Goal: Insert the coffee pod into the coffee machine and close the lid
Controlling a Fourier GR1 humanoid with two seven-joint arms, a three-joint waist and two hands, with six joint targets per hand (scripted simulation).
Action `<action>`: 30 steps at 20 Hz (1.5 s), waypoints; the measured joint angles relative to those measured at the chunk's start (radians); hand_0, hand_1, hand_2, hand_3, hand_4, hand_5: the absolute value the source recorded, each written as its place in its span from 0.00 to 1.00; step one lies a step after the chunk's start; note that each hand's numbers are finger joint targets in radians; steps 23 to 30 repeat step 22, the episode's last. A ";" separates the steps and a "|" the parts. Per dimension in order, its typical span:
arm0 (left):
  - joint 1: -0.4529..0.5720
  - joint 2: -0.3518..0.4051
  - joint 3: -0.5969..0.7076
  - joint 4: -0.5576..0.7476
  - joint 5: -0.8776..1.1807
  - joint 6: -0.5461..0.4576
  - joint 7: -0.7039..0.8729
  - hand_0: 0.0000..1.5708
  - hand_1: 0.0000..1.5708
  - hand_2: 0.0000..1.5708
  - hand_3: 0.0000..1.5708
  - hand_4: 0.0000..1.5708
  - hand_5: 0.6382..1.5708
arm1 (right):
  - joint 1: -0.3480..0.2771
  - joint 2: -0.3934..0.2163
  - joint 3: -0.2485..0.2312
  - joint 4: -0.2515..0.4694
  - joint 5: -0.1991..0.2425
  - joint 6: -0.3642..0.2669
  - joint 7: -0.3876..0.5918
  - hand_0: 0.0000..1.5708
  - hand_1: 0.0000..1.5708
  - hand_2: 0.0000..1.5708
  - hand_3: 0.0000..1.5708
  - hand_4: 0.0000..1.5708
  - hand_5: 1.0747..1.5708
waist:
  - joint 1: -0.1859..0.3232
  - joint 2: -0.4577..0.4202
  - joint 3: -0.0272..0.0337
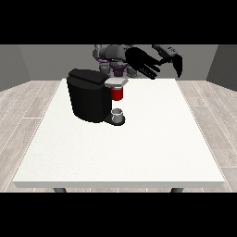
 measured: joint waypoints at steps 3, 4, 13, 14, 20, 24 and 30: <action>-0.021 0.008 0.006 -0.006 0.009 -0.008 0.001 0.00 0.00 0.00 0.00 0.18 1.00 | -0.046 0.039 0.009 0.003 -0.013 -0.009 -0.067 0.00 0.00 0.00 0.00 0.00 1.00 | 0.024 0.029 -0.0113; -0.030 0.012 0.014 -0.004 0.013 -0.008 0.001 0.00 0.00 0.00 0.00 0.20 1.00 | -0.061 0.053 0.012 0.008 -0.018 -0.009 -0.082 0.00 0.00 0.00 0.00 0.00 1.00 | 0.022 0.038 -0.0136; -0.029 0.019 0.020 -0.019 0.030 -0.017 0.020 0.00 0.00 0.00 0.00 0.21 1.00 | -0.146 0.139 0.026 0.108 -0.025 -0.035 -0.191 0.00 0.00 0.00 0.00 0.00 1.00 | 0.008 0.044 -0.0207; -0.024 0.022 0.025 -0.017 0.030 -0.014 0.013 0.00 0.00 0.00 0.00 0.21 1.00 | -0.146 0.146 0.032 0.111 -0.029 -0.023 -0.209 0.00 0.00 0.00 0.00 0.00 1.00 | -0.008 0.041 -0.0207; 0.065 0.015 0.023 -0.027 0.029 -0.006 0.009 0.00 0.00 0.00 0.00 0.17 1.00 | -0.071 0.247 0.079 0.114 -0.042 -0.018 -0.329 0.00 0.00 0.00 0.00 0.12 1.00 | -0.074 -0.038 -0.0210; 0.105 0.023 0.035 -0.016 0.035 -0.009 0.003 0.00 0.00 0.00 0.00 0.17 1.00 | -0.027 0.292 0.106 0.104 -0.049 -0.025 -0.353 0.00 0.00 0.00 0.00 0.17 1.00 | -0.104 -0.080 -0.0208; 0.105 0.023 0.035 -0.016 0.035 -0.009 0.003 0.00 0.00 0.00 0.00 0.17 1.00 | -0.027 0.292 0.106 0.104 -0.049 -0.025 -0.353 0.00 0.00 0.00 0.00 0.17 1.00 | -0.104 -0.080 -0.0208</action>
